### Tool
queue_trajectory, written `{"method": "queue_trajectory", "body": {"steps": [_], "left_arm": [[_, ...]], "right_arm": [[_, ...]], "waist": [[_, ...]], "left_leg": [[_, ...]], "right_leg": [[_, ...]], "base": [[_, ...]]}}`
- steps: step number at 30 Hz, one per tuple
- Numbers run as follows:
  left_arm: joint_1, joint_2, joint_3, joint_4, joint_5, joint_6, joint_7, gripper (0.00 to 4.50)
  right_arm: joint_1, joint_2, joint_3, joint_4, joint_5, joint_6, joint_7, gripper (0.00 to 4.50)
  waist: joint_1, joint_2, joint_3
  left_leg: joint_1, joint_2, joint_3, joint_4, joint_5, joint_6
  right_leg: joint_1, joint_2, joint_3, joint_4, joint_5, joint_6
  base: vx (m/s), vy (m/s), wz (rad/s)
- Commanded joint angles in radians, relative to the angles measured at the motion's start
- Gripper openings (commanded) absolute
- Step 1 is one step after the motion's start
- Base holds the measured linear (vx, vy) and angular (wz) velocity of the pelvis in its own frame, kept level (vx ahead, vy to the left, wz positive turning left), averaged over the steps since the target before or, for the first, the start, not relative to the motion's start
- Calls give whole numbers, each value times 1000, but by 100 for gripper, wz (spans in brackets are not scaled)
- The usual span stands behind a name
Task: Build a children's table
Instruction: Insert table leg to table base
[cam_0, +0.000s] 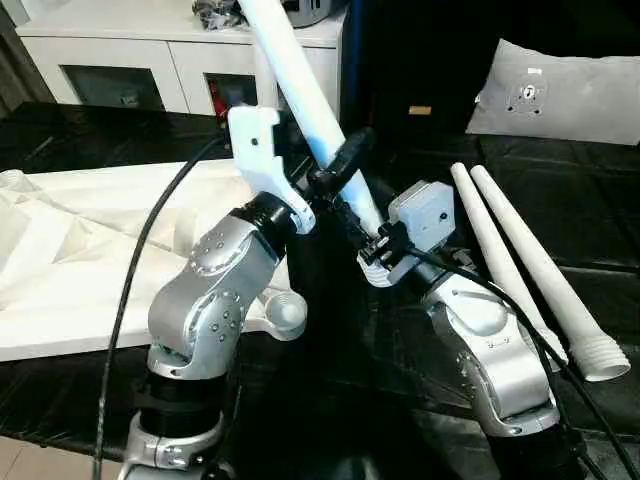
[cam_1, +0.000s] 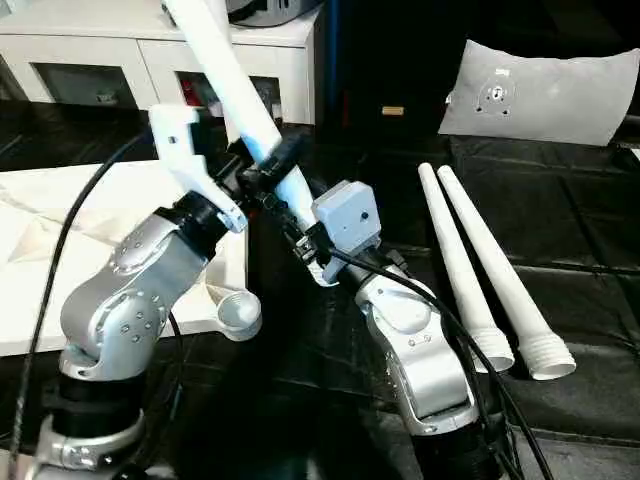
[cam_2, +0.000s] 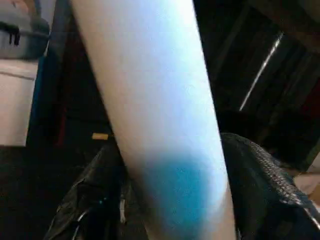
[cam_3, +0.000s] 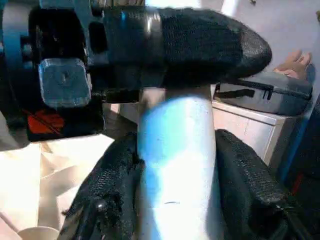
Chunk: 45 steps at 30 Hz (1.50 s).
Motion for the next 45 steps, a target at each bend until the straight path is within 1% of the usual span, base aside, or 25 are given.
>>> {"method": "queue_trajectory", "body": {"steps": [1,3,5,6,10,15,18,21,23,25,26,27,29,30,31,32,37,38,39,40,41,42,43,44,45], "left_arm": [[0,-5,19,-29,-28,16,13,251],[4,-21,31,-37,-51,18,21,243],[4,-23,31,-36,-50,17,20,243],[5,-23,28,-35,-45,19,18,243],[11,-25,23,-26,-45,37,21,243],[18,-35,41,-21,-66,61,53,243],[18,-38,49,-20,-80,64,51,243],[17,-51,63,-20,-111,75,46,243],[15,-70,82,-21,-154,89,46,243],[9,-105,133,-15,-253,108,59,243],[6,-115,151,-11,-285,114,65,243],[6,-115,151,-11,-285,114,65,243],[-5,-131,186,1,-340,119,78,243],[-6,-132,190,2,-348,120,80,236],[-12,-141,208,7,-382,125,89,236],[-19,-163,242,16,-458,133,112,207],[-25,-189,276,26,-531,142,155,206],[-27,-199,292,31,-573,146,177,205],[-27,-199,292,31,-573,146,177,205],[-30,-200,302,36,-600,154,190,205],[-27,-193,301,36,-607,166,187,205],[-24,-183,297,34,-595,172,178,205],[-21,-171,288,30,-568,172,165,205],[-15,-112,234,17,-457,174,113,205],[-15,-112,234,17,-457,174,113,205]], "right_arm": [[4,2,-1,1,-6,-16,-7,184],[3,4,-1,8,-12,-24,-9,184],[2,3,-1,13,-13,-30,-10,184],[1,4,0,18,-14,-35,-10,184],[-5,2,8,27,-21,-42,-6,184],[-8,-1,17,32,-32,-52,-5,184],[-8,0,18,35,-34,-55,-7,184],[-9,3,17,39,-32,-56,-6,184],[-8,11,11,39,-17,-51,-5,184],[-11,10,10,37,-9,-45,3,184],[-11,8,11,36,-9,-45,8,184],[-11,8,11,36,-9,-45,8,184],[-10,6,16,35,-8,-43,15,184],[-9,6,16,35,-7,-43,16,184],[-8,6,19,33,-4,-42,19,184],[-6,6,24,29,-1,-39,25,184],[-5,6,28,27,0,-36,32,184],[-5,5,30,25,1,-35,35,184],[-5,5,30,25,1,-35,35,184],[-6,4,31,25,2,-33,37,184],[-5,4,33,24,1,-33,39,184],[-5,4,36,23,0,-32,41,184],[-4,4,38,23,-1,-31,42,184],[-4,5,39,21,-2,-27,44,184],[-4,5,39,21,-2,-27,44,184]], "waist": [[-1,-4,-60],[-1,-5,-59],[-1,-7,-60],[0,-5,-59],[-1,-6,-59],[-1,-4,-61],[-1,-5,-61],[0,-5,-60],[0,-6,-60],[-1,-6,-59],[-1,-6,-60],[-1,-7,-60],[-2,-6,-60],[-1,-6,-60],[0,-4,-60],[0,-4,-60],[0,-5,-62],[0,-5,-62],[1,-3,-61],[1,-5,-61],[1,-4,-61],[1,-3,-61],[1,-3,-60],[1,-4,-60],[2,-4,-60]], "left_leg": [[-1,65,-21,-74,-96,23],[-1,65,-21,-75,-103,26],[-1,64,-20,-74,-102,29],[0,65,-20,-74,-101,30],[-1,64,-20,-74,-101,30],[-1,64,-21,-72,-87,31],[-1,63,-21,-72,-86,34],[0,63,-19,-71,-94,33],[-1,63,-19,-71,-95,34],[-1,63,-19,-72,-99,34],[-1,63,-19,-71,-98,34],[-2,61,-18,-70,-94,37],[-1,61,-18,-70,-95,41],[-1,61,-18,-70,-96,41],[-1,61,-19,-69,-94,40],[-2,60,-18,-69,-94,37],[-1,61,-19,-68,-80,42],[-2,61,-19,-68,-78,44],[-1,60,-19,-67,-79,42],[-1,60,-19,-68,-82,41],[0,60,-19,-68,-83,39],[0,60,-19,-68,-85,39],[-1,61,-19,-69,-86,40],[0,61,-20,-69,-86,41],[0,62,-21,-72,-90,45]], "right_leg": [[56,-81,52,-72,-9,-213],[55,-80,52,-74,-27,-211],[55,-79,53,-75,-29,-206],[54,-79,52,-74,-33,-204],[54,-79,53,-75,-41,-199],[56,-78,52,-72,-11,-205],[55,-78,51,-72,-11,-206],[55,-79,52,-74,-21,-209],[55,-79,52,-73,-28,-213],[55,-79,52,-74,-33,-217],[55,-78,51,-73,-28,-220],[55,-77,52,-73,-22,-220],[54,-76,51,-74,-28,-214],[55,-76,51,-74,-31,-212],[55,-76,51,-73,-29,-211],[55,-76,51,-72,-29,-214],[57,-75,51,-71,-11,-209],[57,-75,51,-72,-12,-207],[56,-75,50,-72,-12,-210],[57,-75,50,-72,-15,-209],[57,-75,50,-72,-19,-209],[56,-75,50,-73,-26,-207],[56,-75,50,-74,-29,-204],[56,-75,50,-74,-35,-200],[54,-74,50,-77,-47,-191]], "base": [[0,0,0],[0,0,0],[0,0,0],[0,0,0],[0,0,0],[0,0,0],[0,0,0],[0,0,0],[0,0,0],[0,0,0],[0,0,0],[0,0,0],[0,0,0],[0,0,0],[0,0,0],[0,0,0],[0,0,0],[0,0,0],[0,0,0],[0,0,0],[0,0,0],[0,0,0],[0,0,0],[0,0,0],[0,0,0]]}}
